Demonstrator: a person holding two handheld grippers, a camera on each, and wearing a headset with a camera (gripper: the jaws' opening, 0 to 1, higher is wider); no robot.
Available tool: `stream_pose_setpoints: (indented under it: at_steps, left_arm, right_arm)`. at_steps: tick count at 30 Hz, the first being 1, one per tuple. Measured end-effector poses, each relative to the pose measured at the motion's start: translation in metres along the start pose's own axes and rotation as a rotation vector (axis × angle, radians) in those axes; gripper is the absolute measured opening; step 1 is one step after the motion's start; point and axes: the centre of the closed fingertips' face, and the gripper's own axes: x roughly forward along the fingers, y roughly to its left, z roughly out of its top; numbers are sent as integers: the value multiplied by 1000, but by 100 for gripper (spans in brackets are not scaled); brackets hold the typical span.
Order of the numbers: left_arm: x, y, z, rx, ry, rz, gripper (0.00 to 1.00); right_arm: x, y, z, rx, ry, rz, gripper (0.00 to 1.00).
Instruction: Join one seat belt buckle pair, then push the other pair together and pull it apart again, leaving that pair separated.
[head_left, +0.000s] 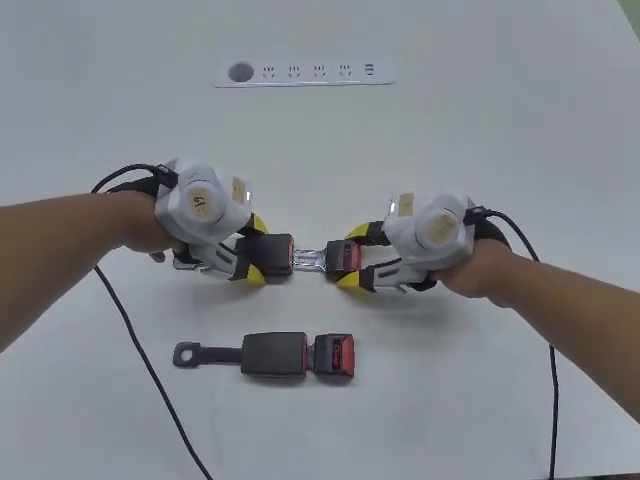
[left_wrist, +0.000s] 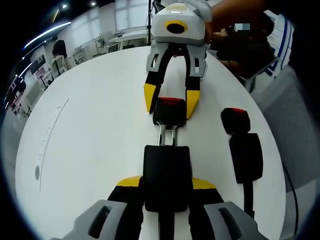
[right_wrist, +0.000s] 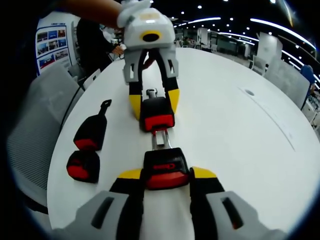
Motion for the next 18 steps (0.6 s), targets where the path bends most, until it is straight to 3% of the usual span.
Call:
stream_pose_setpoints:
  at_steps: [18]
  left_arm:
    - [0,1,0,-1,-1,-4,35]
  right_arm:
    - [-31,-3,-31,22,4,-8,36]
